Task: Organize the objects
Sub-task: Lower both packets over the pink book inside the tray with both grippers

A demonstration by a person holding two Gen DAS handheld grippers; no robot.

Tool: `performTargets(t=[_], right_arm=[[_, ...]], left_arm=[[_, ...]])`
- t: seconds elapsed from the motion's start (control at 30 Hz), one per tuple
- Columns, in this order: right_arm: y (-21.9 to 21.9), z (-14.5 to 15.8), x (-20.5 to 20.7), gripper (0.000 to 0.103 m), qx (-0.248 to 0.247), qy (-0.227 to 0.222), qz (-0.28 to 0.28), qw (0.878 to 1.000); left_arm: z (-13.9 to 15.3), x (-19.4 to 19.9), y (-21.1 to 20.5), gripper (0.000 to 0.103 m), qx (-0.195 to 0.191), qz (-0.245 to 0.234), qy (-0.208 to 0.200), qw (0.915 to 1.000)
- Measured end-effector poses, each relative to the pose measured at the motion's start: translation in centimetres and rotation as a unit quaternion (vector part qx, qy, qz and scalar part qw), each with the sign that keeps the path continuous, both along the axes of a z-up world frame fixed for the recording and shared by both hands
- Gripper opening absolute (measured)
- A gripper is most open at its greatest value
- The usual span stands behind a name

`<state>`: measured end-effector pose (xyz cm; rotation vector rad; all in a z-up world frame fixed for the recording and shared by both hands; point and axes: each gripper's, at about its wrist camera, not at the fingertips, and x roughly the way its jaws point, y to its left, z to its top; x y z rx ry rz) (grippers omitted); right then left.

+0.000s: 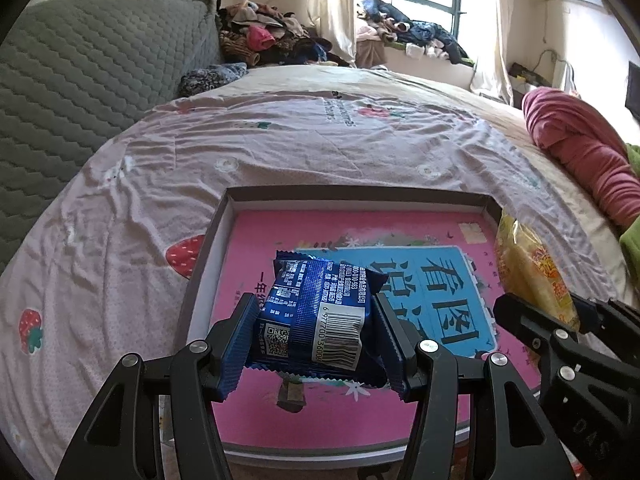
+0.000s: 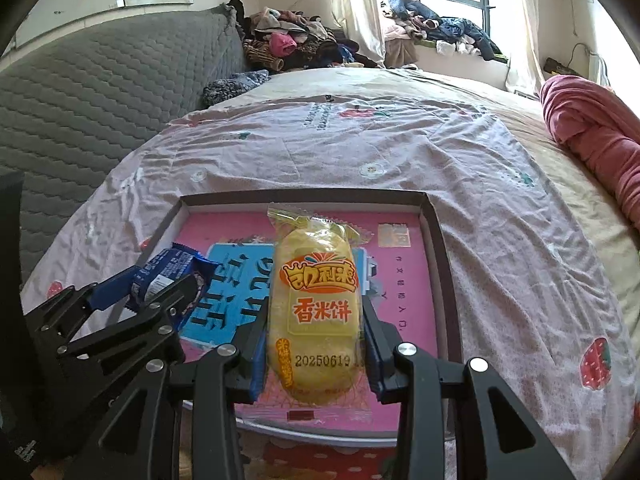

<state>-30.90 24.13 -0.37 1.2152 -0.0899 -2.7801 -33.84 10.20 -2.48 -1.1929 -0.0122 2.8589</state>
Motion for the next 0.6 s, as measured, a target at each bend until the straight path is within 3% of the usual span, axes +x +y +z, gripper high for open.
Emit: performTargets(t=[0.6], right_arm=[[-0.3,-2.7,-1.3,0.039,0.024,-0.042,0.017,0.999]], left_arm=[[-1.5,-0.6,0.5,0.059,-0.009,-0.001,-0.006,0.9999]])
